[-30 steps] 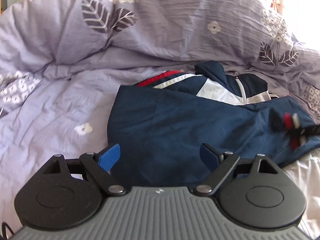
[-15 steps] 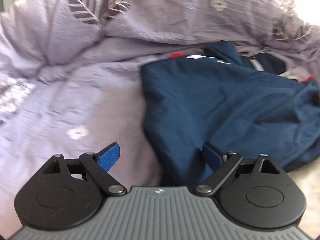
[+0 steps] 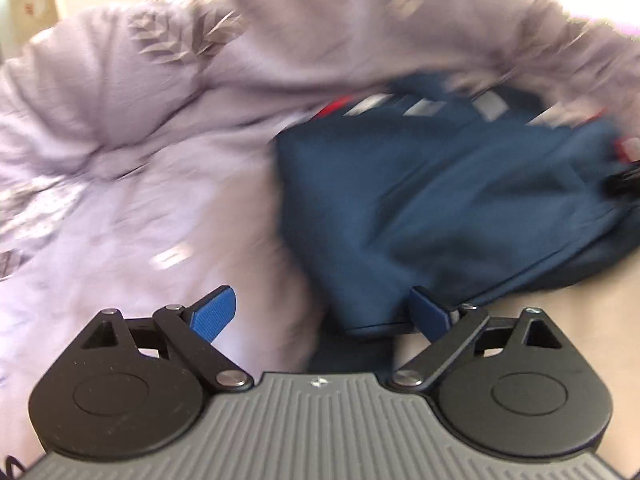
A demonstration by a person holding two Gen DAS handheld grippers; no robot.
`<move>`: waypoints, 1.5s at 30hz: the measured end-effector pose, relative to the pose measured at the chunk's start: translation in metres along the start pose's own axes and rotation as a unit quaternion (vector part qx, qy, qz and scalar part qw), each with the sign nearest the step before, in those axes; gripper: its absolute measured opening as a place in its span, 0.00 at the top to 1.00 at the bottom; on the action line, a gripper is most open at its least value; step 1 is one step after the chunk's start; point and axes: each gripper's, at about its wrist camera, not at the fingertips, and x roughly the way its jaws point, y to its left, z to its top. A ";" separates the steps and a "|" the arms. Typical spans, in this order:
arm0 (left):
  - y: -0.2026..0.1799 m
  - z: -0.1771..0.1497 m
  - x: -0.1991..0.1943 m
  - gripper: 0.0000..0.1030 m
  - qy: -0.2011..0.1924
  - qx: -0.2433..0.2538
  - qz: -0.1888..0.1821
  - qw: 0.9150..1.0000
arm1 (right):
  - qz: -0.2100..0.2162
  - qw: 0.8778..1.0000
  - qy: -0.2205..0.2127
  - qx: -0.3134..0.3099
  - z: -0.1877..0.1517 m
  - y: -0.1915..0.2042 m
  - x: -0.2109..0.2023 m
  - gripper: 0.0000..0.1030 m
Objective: Fold clothes
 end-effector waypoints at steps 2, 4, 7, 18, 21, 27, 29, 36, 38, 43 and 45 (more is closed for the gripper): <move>0.008 -0.005 0.001 0.07 -0.002 -0.005 0.045 0.999 | -0.042 0.999 -0.002 -0.024 0.001 0.003 0.008 0.44; 0.018 -0.006 0.001 0.18 0.006 -0.015 0.119 0.993 | -0.079 0.996 -0.004 -0.049 0.003 0.001 0.008 0.41; 0.051 -0.007 -0.007 0.22 0.018 -0.091 0.065 0.994 | -0.093 0.995 -0.005 -0.019 0.009 -0.016 0.000 0.36; -0.024 -0.010 -0.015 0.12 -0.023 0.044 -0.074 0.996 | -0.080 0.997 0.006 0.009 0.008 -0.027 0.010 0.25; -0.008 -0.011 0.003 0.12 -0.014 0.019 0.083 0.996 | -0.083 0.997 0.007 0.002 0.004 -0.031 0.019 0.18; 0.028 -0.021 0.005 0.07 0.007 -0.036 0.072 0.997 | -0.059 0.997 0.033 0.043 0.003 -0.056 0.032 0.01; 0.015 -0.020 -0.001 0.07 -0.004 0.009 0.111 0.994 | -0.057 0.998 0.024 0.031 0.002 -0.054 0.028 0.04; 0.057 -0.005 -0.029 0.08 -0.002 -0.076 0.122 0.990 | 0.008 0.996 -0.029 0.085 -0.005 -0.079 -0.010 0.11; 0.076 0.004 -0.055 0.27 -0.055 -0.144 0.137 0.979 | 0.018 0.993 -0.064 0.096 -0.004 -0.084 -0.025 0.12; 0.056 0.060 -0.050 0.24 -0.117 -0.126 -0.009 0.985 | 0.075 0.991 -0.111 0.031 0.018 -0.047 -0.042 0.23; 0.030 0.072 -0.029 0.23 -0.117 -0.103 -0.078 0.985 | 0.112 0.987 -0.112 0.000 0.021 -0.018 -0.043 0.23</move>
